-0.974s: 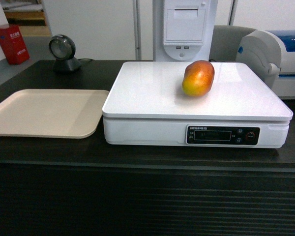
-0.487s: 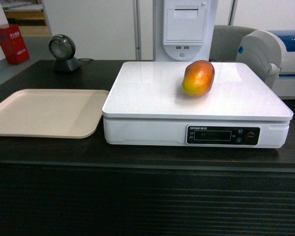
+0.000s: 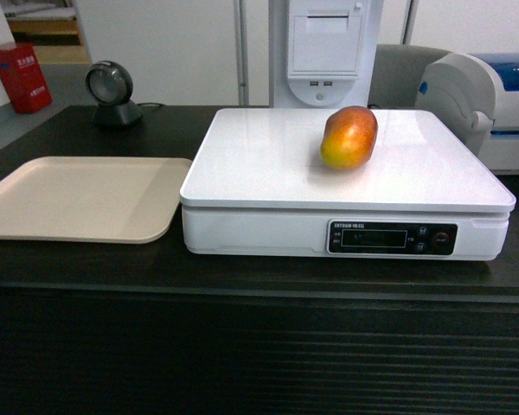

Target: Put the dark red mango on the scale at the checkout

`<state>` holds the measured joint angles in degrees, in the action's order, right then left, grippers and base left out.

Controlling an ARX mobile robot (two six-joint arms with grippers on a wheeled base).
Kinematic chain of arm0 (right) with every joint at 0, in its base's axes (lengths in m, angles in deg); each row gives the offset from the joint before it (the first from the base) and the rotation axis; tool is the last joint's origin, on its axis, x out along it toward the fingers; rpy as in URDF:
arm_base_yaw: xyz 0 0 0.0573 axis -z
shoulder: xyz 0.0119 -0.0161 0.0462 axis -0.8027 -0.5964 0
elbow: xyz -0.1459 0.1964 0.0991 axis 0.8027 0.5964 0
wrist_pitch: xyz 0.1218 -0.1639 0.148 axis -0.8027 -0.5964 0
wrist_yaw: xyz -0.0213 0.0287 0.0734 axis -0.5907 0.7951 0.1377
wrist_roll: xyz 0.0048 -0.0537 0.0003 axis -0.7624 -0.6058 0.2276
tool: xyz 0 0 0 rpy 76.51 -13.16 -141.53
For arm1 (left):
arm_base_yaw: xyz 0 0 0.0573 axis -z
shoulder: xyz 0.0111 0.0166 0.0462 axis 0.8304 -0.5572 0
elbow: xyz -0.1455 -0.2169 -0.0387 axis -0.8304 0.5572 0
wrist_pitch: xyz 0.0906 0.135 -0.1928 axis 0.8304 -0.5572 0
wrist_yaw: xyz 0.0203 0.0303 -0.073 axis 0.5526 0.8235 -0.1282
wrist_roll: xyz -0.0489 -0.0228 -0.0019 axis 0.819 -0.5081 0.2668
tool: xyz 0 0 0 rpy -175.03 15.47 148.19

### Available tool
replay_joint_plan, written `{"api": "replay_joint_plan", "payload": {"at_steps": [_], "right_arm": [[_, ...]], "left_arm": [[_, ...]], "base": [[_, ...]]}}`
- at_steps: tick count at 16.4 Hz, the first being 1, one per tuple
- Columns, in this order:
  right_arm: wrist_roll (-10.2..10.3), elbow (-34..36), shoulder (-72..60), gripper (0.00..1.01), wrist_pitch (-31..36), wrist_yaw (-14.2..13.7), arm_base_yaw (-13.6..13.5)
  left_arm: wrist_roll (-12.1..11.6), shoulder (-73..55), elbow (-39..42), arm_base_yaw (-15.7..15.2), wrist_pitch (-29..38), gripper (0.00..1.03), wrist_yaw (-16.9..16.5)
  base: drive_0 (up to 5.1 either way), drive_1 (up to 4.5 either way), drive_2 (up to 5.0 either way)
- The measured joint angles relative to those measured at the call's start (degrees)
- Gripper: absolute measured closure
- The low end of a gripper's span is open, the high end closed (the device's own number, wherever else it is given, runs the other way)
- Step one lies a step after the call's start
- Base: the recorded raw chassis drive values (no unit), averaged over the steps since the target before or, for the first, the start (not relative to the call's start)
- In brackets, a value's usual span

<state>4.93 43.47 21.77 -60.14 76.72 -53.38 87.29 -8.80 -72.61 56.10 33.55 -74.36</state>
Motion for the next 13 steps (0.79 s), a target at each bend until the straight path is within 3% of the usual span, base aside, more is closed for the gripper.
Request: {"api": "replay_joint_plan", "payload": {"at_steps": [13], "right_arm": [[0.0, 0.0, 0.0, 0.03, 0.2, 0.0, 0.0]], "left_arm": [[0.0, 0.0, 0.0, 0.0, 0.1, 0.05, 0.0]], "base": [[0.0, 0.00, 0.0]]}}
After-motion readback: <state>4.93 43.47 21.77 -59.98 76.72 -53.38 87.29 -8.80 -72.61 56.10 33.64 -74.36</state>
